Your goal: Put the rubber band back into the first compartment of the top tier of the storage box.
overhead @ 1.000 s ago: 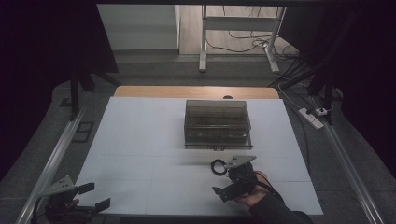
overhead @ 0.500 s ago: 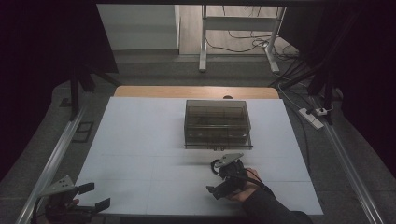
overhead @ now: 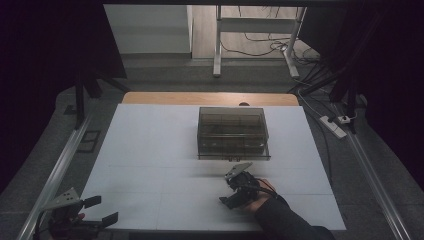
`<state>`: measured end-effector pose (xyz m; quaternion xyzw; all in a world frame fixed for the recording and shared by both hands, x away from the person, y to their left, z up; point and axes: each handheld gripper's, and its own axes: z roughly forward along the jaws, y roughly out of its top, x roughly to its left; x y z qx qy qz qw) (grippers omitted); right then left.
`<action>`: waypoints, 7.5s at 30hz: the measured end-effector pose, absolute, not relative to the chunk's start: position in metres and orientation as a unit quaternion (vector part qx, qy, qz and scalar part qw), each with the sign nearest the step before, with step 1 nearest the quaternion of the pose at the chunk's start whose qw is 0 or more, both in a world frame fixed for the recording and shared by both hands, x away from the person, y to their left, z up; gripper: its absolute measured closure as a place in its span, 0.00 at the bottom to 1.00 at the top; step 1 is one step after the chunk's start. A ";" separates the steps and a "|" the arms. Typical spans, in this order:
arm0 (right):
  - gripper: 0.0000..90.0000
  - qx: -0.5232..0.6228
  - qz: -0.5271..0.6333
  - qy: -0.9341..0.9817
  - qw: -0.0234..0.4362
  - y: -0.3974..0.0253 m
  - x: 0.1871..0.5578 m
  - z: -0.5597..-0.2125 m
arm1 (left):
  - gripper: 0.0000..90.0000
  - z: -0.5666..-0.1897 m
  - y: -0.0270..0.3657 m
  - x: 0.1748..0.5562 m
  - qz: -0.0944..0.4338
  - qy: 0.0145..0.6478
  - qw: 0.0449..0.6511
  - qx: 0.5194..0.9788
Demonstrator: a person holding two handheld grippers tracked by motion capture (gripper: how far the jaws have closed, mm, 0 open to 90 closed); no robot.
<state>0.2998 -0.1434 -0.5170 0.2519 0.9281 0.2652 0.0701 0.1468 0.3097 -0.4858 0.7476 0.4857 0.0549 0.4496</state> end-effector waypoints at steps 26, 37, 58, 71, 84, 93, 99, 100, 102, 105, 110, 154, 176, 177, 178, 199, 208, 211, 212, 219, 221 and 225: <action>0.95 0.230 0.245 0.940 0.063 -0.143 0.299 -0.502 | 0.02 -0.486 0.309 0.147 0.055 0.486 0.448 0.748; 0.95 0.208 0.280 0.935 0.064 -0.142 0.293 -0.488 | 0.02 -0.486 0.309 0.147 0.055 0.488 0.448 0.747; 0.95 0.210 0.364 0.905 0.064 -0.148 0.287 -0.448 | 0.02 -0.486 0.309 0.148 0.055 0.488 0.446 0.748; 0.95 0.216 0.397 0.890 0.065 -0.148 0.293 -0.434 | 0.02 -0.486 0.309 0.148 0.055 0.486 0.446 0.750; 0.95 0.215 0.410 0.884 0.068 -0.145 0.299 -0.427 | 0.02 -0.486 0.309 0.147 0.056 0.486 0.446 0.750; 0.95 0.217 0.418 0.880 0.070 -0.144 0.303 -0.425 | 0.02 -0.486 0.308 0.148 0.056 0.486 0.445 0.750; 0.95 0.226 0.423 0.875 0.068 -0.144 0.309 -0.424 | 0.02 -0.486 0.308 0.148 0.056 0.486 0.445 0.750; 0.95 0.228 0.425 0.874 0.068 -0.144 0.311 -0.424 | 0.02 -0.486 0.308 0.148 0.056 0.486 0.445 0.750; 0.95 0.229 0.425 0.873 0.070 -0.143 0.312 -0.425 | 0.02 -0.486 0.308 0.148 0.056 0.486 0.445 0.751; 0.95 0.230 0.423 0.873 0.074 -0.142 0.315 -0.425 | 0.03 -0.486 0.308 0.148 0.056 0.486 0.445 0.751; 0.95 0.233 0.428 0.870 0.076 -0.140 0.321 -0.424 | 0.03 -0.486 0.308 0.148 0.056 0.486 0.444 0.751; 0.95 0.257 0.419 0.866 0.090 -0.107 0.361 -0.434 | 0.03 -0.486 0.308 0.148 0.057 0.486 0.443 0.751; 0.92 0.259 0.406 0.871 0.095 -0.100 0.370 -0.446 | 0.03 -0.486 0.308 0.148 0.058 0.487 0.442 0.751; 0.91 0.260 0.406 0.871 0.094 -0.100 0.370 -0.446 | 0.03 -0.486 0.308 0.148 0.058 0.487 0.442 0.751; 0.90 0.260 0.405 0.871 0.095 -0.100 0.370 -0.447 | 0.03 -0.486 0.308 0.148 0.058 0.487 0.442 0.751; 0.64 0.280 0.411 0.861 0.104 -0.099 0.370 -0.446 | 0.04 -0.486 0.308 0.148 0.058 0.488 0.441 0.751; 0.54 0.289 0.410 0.859 0.106 -0.101 0.368 -0.445 | 0.04 -0.486 0.308 0.148 0.057 0.489 0.441 0.751; 0.50 0.289 0.406 0.860 0.109 -0.101 0.367 -0.444 | 0.04 -0.486 0.308 0.148 0.057 0.489 0.441 0.751; 0.49 0.289 0.406 0.860 0.110 -0.101 0.367 -0.444 | 0.04 -0.486 0.308 0.148 0.057 0.489 0.441 0.751; 0.42 0.290 0.401 0.861 0.117 -0.102 0.365 -0.442 | 0.04 -0.486 0.308 0.148 0.057 0.490 0.440 0.751; 0.40 0.288 0.402 0.861 0.118 -0.102 0.364 -0.441 | 0.04 -0.486 0.308 0.148 0.058 0.490 0.440 0.750; 0.35 0.285 0.401 0.862 0.121 -0.101 0.361 -0.439 | 0.04 -0.486 0.308 0.148 0.058 0.490 0.439 0.751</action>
